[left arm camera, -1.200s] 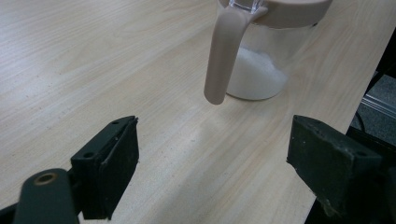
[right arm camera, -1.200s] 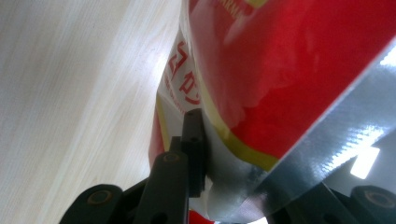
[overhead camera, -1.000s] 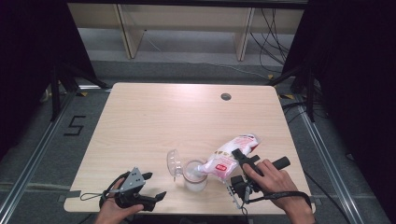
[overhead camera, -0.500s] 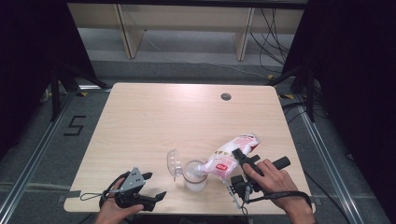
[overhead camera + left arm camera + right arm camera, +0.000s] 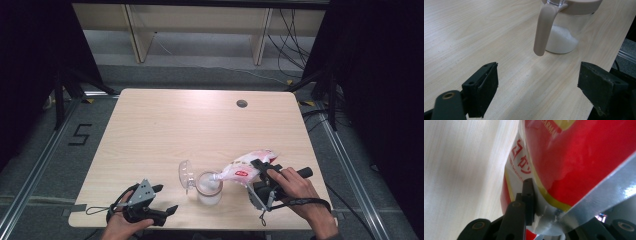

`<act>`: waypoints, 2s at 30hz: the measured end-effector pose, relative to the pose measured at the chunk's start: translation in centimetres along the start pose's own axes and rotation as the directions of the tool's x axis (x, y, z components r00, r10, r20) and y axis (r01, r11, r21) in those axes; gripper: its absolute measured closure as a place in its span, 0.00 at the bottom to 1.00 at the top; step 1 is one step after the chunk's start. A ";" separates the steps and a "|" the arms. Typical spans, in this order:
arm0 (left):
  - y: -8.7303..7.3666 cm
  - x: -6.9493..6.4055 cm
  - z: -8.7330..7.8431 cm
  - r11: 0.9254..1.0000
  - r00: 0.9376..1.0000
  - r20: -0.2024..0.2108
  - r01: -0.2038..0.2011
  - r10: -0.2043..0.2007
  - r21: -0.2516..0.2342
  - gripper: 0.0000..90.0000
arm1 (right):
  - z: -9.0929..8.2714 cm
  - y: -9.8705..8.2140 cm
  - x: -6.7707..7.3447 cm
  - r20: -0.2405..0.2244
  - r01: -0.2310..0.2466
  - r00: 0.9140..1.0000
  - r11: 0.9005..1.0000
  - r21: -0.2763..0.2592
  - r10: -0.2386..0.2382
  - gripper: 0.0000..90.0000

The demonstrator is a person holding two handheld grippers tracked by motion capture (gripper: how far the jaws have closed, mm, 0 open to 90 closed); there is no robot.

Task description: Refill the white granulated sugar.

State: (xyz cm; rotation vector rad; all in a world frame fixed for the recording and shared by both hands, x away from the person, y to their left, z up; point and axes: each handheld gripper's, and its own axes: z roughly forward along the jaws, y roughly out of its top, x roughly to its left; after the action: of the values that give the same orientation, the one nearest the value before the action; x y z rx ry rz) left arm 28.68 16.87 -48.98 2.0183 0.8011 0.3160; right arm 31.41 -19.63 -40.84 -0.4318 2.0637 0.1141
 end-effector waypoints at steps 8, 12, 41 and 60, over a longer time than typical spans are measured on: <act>0.0 0.0 0.0 1.000 1.000 0.001 0.000 0.000 -0.004 0.18 | 0.3 -1.6 -0.2 -0.009 -0.122 0.993 0.990 -0.069 0.122 0.86; 0.0 -0.1 0.0 1.000 1.000 -0.004 0.003 -0.003 -0.003 0.18 | 0.3 -2.0 0.0 -0.024 -0.219 0.976 0.972 -0.081 0.217 0.86; 0.0 -0.1 -0.1 1.000 1.000 -0.007 0.003 -0.003 -0.011 0.18 | 2.9 -6.6 2.0 -0.195 -0.610 0.790 0.774 -0.170 0.581 0.88; 0.0 0.0 0.0 1.000 1.000 -0.010 -0.007 0.007 -0.013 0.18 | 3.2 -10.1 3.6 -0.240 -0.845 0.534 0.502 -0.187 0.810 0.88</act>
State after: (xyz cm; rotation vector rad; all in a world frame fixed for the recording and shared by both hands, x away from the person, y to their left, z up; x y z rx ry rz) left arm 28.66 16.85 -48.92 2.0090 0.7964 0.3345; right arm 36.01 -29.16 -44.57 0.4734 2.2099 1.0116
